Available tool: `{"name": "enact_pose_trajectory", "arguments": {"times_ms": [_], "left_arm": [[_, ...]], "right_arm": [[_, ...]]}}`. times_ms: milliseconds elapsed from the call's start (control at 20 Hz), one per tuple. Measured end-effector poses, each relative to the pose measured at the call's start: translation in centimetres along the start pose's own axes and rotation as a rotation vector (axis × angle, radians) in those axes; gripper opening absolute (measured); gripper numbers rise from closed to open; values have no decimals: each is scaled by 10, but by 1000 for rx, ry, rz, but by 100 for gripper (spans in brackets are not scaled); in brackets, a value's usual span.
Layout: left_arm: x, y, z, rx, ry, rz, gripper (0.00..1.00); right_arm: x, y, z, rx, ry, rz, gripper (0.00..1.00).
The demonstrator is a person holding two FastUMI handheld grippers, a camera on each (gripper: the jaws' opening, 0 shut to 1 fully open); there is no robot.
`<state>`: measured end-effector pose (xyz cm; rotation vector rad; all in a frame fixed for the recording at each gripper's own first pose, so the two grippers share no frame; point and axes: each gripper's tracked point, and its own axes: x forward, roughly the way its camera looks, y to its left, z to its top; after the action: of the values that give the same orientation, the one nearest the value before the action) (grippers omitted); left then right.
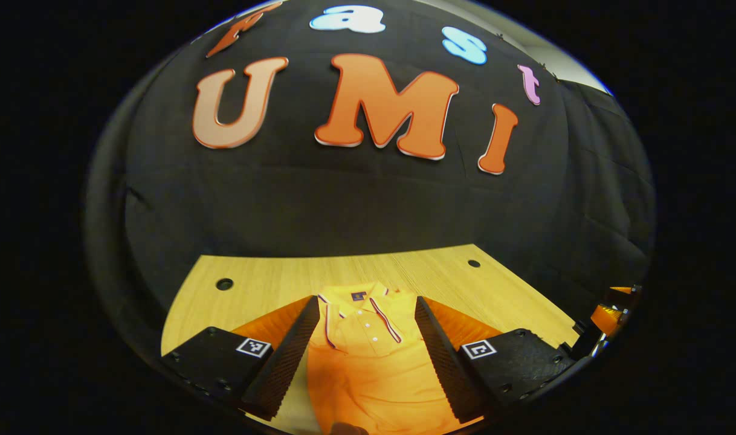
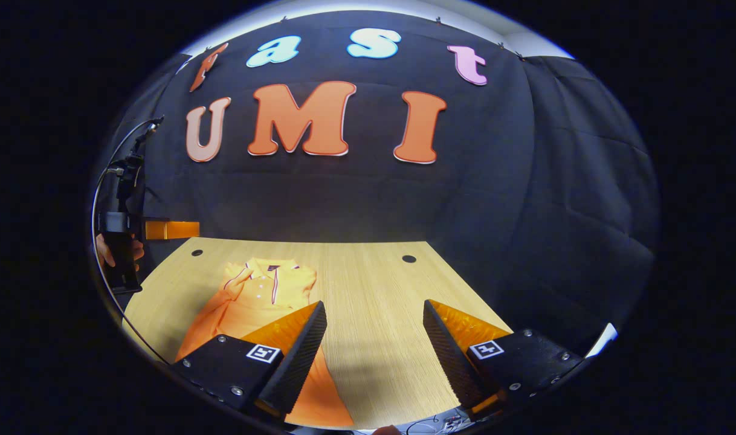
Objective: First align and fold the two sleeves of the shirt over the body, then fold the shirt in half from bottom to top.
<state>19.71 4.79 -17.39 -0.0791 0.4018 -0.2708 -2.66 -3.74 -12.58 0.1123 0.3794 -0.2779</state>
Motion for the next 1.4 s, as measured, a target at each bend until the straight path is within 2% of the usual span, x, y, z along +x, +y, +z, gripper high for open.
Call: {"name": "enact_pose_trajectory", "arguments": {"times_ms": [100,300,450,650,750,900,1400], "left_arm": [[-50,-3,24,33,-142,48,98],[-134,-15,28,119,-335,134,98],[-187,-28,21,163,-348,193,97],[-215,-26,2,117,-355,223,96],[-220,-26,-10,116,-331,235,97],[-220,-25,-42,123,-245,238,97],[-190,-11,-195,15,234,196,97]], "right_arm": [[-1,10,-5,-10,-8,64,98],[-11,20,-11,-12,-33,154,99],[-22,24,-10,2,-80,199,99],[-34,30,-1,5,-156,246,99],[-34,35,-16,-6,-133,270,98],[-32,44,-48,-6,-37,306,98],[-27,61,-168,-22,307,367,99]]}}
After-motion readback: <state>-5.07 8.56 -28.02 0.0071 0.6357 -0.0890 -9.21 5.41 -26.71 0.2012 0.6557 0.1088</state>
